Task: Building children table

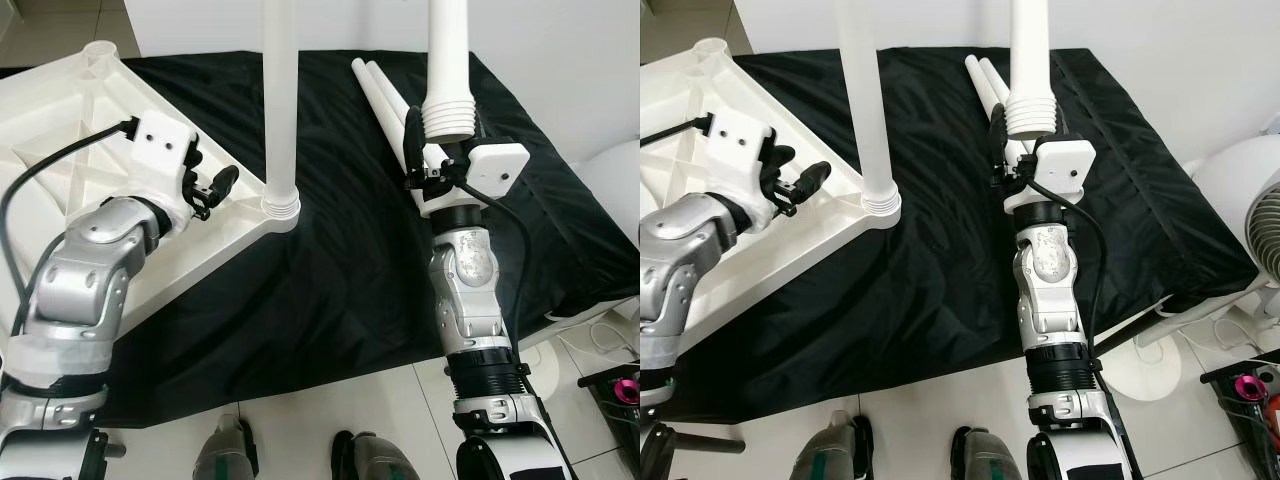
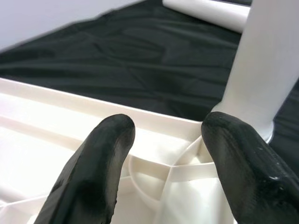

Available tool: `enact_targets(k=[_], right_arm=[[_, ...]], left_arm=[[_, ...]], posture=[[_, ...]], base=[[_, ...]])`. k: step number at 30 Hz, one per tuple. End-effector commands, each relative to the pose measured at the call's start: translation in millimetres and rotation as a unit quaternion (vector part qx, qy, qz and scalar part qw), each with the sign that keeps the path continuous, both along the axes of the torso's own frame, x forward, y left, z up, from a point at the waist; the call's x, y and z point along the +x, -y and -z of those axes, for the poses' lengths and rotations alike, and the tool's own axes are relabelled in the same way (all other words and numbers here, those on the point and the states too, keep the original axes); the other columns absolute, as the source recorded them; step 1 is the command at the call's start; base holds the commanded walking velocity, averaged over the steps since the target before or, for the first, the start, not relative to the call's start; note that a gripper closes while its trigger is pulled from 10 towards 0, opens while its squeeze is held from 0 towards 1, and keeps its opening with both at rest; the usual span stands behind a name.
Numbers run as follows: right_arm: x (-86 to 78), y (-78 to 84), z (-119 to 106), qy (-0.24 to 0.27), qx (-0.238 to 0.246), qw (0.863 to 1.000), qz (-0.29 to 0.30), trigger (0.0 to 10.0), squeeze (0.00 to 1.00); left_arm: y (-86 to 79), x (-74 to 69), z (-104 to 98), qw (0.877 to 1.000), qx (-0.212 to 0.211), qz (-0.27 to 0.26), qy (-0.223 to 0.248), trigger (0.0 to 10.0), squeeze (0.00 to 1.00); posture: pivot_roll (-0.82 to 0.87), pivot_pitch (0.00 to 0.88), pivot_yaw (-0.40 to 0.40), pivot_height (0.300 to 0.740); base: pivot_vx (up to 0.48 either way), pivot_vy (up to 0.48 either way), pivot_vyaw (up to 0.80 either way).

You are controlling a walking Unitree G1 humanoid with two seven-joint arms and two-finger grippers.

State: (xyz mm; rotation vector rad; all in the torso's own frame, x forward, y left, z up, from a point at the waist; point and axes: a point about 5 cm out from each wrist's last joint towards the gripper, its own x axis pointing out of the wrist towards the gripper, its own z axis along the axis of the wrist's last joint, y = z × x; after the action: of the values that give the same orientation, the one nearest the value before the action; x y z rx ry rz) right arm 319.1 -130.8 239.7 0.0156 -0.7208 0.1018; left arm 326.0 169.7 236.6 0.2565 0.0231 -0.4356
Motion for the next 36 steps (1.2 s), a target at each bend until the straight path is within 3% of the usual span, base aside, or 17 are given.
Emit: enact_targets(k=[1, 2, 7, 12, 13, 14, 19, 23, 26, 32, 35, 36], right_arm=[[-2.7, 2.3, -2, 0.007, 0.0, 1.0, 0.003, 10.0, 0.0], [-2.8, 3.1, -2, 0.007, 0.0, 1.0, 0.005, 10.0, 0.0], [-2.9, 3.9, -2, 0.006, 0.001, 1.0, 0.007, 10.0, 0.0], [-3.6, 5.7, -1, 0.006, 0.003, 1.0, 0.014, 10.0, 0.0], [-3.9, 5.7, -2, 0.007, 0.005, 1.0, 0.016, 10.0, 0.0], [-4.1, 5.6, -2, 0.008, 0.006, 1.0, 0.019, 10.0, 0.0], [-4.7, 5.7, -2, 0.009, 0.007, 1.0, 0.023, 10.0, 0.0], [-7.5, 6.4, -2, 0.01, 0.006, 1.0, 0.03, 10.0, 0.0], [-8.7, 7.6, -2, 0.01, 0.006, 0.999, 0.033, 10.0, 0.0], [-14.1, 12.0, 2, 0.006, 0.007, 0.999, 0.05, 10.0, 0.0], [-14.1, 12.0, 2, 0.006, 0.007, 0.999, 0.05, 10.0, 0.0], [-15.1, 12.6, 3, 0.005, 0.008, 0.999, 0.053, 10.0, 0.0]], left_arm=[[-9.0, 6.8, 0, 0.994, 0.003, -0.109, 0.025, 10.0, 0.0], [-9.7, 9.7, 1, 0.991, 0.001, -0.133, 0.027, 10.0, 0.0], [-5.9, 10.9, 1, 0.99, 0.0, -0.141, 0.027, 10.0, 0.0], [15.8, 13.7, 0, 0.99, -0.015, -0.135, 0.03, 10.0, 0.0], [26.3, 15.5, 1, 0.991, -0.02, -0.13, 0.032, 10.0, 0.0], [37.7, 16.3, 1, 0.992, -0.026, -0.117, 0.032, 10.0, 0.0], [56.2, 18.2, 2, 0.995, -0.029, -0.086, 0.034, 10.0, 0.0], [80.2, 19.9, -3, 0.998, -0.041, -0.041, 0.035, 10.0, 0.0], [87.3, 20.5, -4, 0.998, -0.044, -0.03, 0.034, 10.0, 0.0], [117.8, 23.3, -11, 0.997, -0.062, -0.004, 0.036, 10.0, 0.0], [117.8, 23.3, -11, 0.997, -0.062, -0.004, 0.036, 10.0, 0.0], [124.5, 23.6, -13, 0.997, -0.068, -0.007, 0.038, 10.0, 0.0]], posture=[[-0.01, 0.091, -0.012, 0.74], [-0.01, 0.091, -0.01, 0.74], [-0.02, 0.087, -0.008, 0.74], [-0.02, 0.079, 0.004, 0.74], [-0.02, 0.077, 0.01, 0.74], [-0.03, 0.077, 0.016, 0.74], [-0.04, 0.079, 0.025, 0.74], [-0.06, 0.091, 0.049, 0.74], [-0.06, 0.095, 0.057, 0.74], [-0.08, 0.117, 0.084, 0.74], [-0.08, 0.117, 0.084, 0.74], [-0.08, 0.117, 0.084, 0.74]], base=[[0.0, 0.0, 0.0], [0.0, 0.0, 0.0], [0.0, 0.0, 0.0], [0.0, 0.0, 0.0], [0.0, 0.0, 0.0], [0.0, 0.0, 0.0], [0.0, 0.0, 0.0], [0.0, 0.0, 0.0], [0.0, 0.0, 0.0], [0.0, 0.0, 0.0], [0.0, 0.0, 0.0], [0.0, 0.0, 0.0]])
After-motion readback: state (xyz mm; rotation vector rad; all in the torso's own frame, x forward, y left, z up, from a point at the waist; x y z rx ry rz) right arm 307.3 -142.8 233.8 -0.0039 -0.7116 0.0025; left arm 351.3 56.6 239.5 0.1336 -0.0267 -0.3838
